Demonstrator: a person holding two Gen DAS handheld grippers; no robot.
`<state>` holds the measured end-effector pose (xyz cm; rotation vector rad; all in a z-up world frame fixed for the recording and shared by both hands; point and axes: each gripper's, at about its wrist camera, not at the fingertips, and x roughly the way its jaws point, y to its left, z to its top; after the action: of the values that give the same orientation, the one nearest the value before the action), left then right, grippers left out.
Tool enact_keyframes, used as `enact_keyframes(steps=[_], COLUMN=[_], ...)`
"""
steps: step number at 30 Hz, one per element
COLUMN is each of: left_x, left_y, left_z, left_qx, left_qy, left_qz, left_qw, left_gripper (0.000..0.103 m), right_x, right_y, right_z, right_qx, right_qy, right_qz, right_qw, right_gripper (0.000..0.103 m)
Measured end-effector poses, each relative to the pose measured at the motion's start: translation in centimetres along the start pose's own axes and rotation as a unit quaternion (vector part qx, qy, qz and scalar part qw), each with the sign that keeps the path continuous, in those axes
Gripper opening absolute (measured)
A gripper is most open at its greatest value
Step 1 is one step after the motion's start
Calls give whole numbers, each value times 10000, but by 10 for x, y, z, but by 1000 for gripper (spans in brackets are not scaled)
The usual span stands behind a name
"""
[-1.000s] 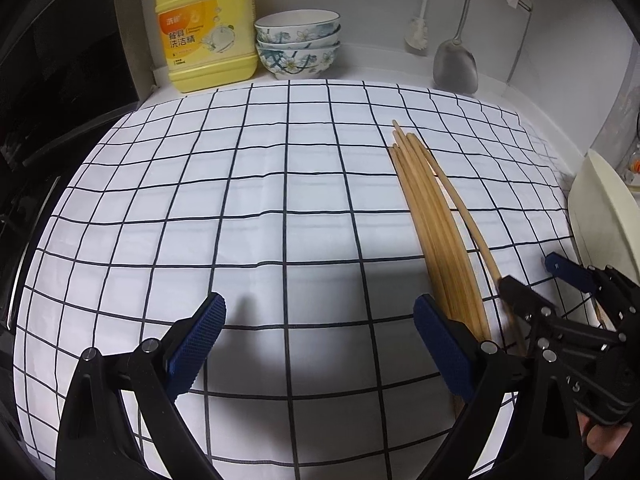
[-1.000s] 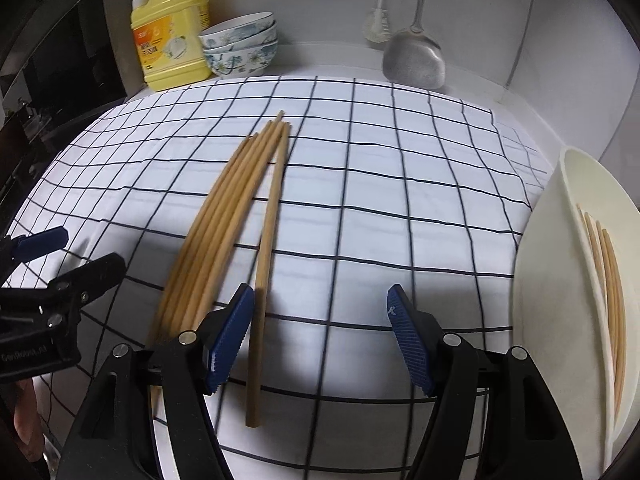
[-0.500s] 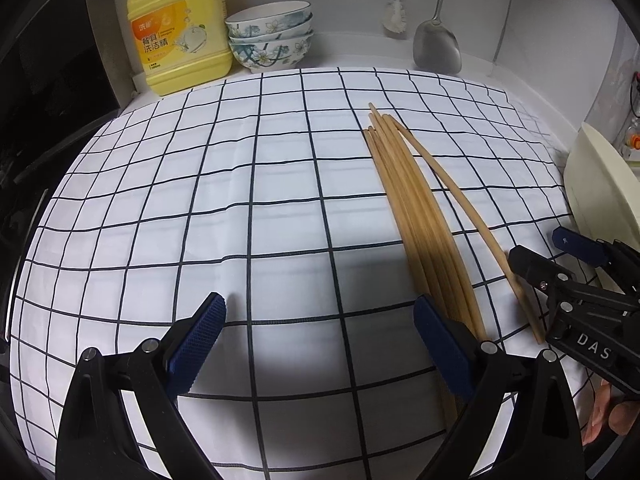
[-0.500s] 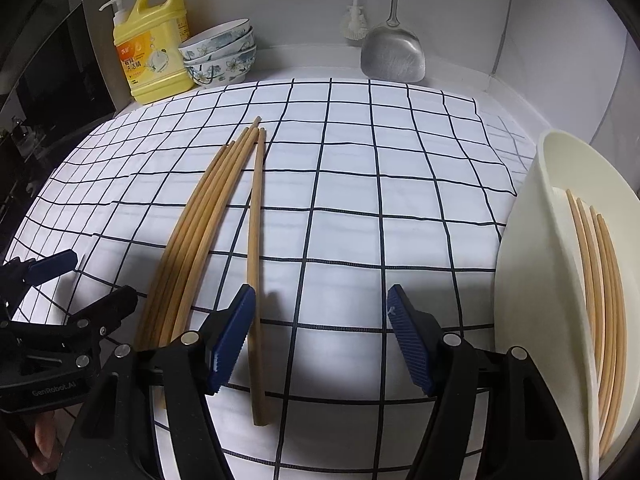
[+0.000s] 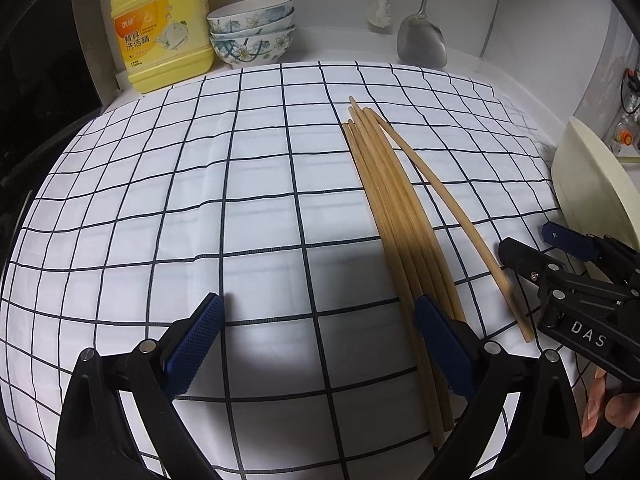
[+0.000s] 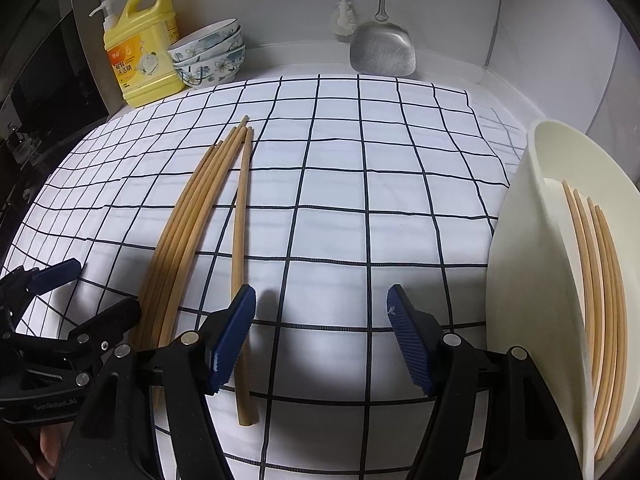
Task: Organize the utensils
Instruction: 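Return both open tools to the chopstick row on the grid cloth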
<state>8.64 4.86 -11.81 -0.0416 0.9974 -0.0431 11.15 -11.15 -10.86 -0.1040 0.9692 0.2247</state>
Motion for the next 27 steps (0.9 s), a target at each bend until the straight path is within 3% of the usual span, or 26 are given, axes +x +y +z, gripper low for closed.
enact_keyframes(steps=[8,13,27], left_x=[2,8,9], left_y=[2,3,35], left_z=[2,6,11], left_qx=[-28,10,-355], left_qy=[55,117,122], left_qz=[34,328,550], left_qw=[10000,9994,9978], left_gripper=[97,97,98], right_x=[0,-1,0], right_y=[3,2,8], right_z=[0,0,1], right_qx=[-36,-18,-182], right_qy=[14,-5,-60], right_qz=[19,21,63], right_qw=[10000,10000,9998], right_gripper=[65,65,65])
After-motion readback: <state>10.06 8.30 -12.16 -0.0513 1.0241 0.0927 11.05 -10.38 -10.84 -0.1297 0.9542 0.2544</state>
